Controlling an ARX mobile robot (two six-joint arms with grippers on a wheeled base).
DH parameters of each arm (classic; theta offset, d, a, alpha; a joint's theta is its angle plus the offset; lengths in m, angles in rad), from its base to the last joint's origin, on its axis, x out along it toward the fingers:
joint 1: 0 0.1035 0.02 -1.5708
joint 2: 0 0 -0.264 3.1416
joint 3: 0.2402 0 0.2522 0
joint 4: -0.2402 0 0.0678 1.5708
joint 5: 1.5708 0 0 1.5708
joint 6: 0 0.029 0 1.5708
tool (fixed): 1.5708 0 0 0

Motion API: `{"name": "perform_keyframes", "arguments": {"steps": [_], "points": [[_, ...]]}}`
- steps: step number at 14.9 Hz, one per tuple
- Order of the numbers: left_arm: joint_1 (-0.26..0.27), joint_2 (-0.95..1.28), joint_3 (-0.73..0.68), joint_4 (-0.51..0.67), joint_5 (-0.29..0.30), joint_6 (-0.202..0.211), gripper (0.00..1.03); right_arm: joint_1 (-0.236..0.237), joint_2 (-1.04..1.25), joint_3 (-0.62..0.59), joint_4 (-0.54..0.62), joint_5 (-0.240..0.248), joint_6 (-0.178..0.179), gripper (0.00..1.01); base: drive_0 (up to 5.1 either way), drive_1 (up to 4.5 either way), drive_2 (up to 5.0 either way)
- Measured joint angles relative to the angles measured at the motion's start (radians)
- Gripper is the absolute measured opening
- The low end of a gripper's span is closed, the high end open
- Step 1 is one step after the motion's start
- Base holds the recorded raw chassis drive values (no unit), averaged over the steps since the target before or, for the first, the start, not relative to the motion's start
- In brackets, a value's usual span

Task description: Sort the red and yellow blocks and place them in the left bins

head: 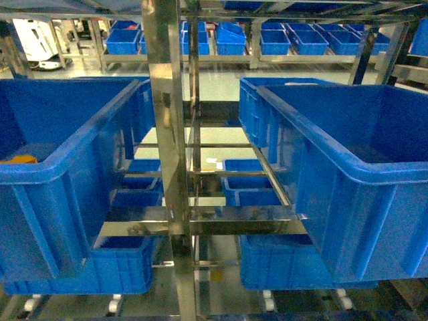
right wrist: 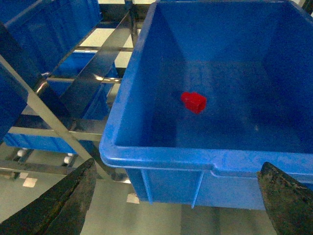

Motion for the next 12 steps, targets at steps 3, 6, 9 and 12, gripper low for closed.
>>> {"name": "perform_keyframes", "arguments": {"steps": [3,6,9,12], "points": [[-0.011,0.004,-0.030,0.103,-0.063,-0.046,0.93,0.009,-0.001,-0.041,0.146,0.043,-0.005,0.95,0.0,0.00,0.0],[-0.076,-0.107,-0.254,0.284,-0.282,-0.215,0.55,-0.010,-0.102,-0.334,0.650,0.188,-0.026,0.56,0.0,0.00,0.0],[-0.114,-0.224,-0.389,0.302,-0.319,-0.248,0.17,-0.093,-0.214,-0.433,0.667,0.106,-0.027,0.18,0.0,0.00,0.0],[-0.198,-0.338,-0.479,0.279,-0.403,-0.253,0.02,-0.098,-0.317,-0.507,0.632,0.102,-0.031,0.02,0.0,0.00,0.0]]}}
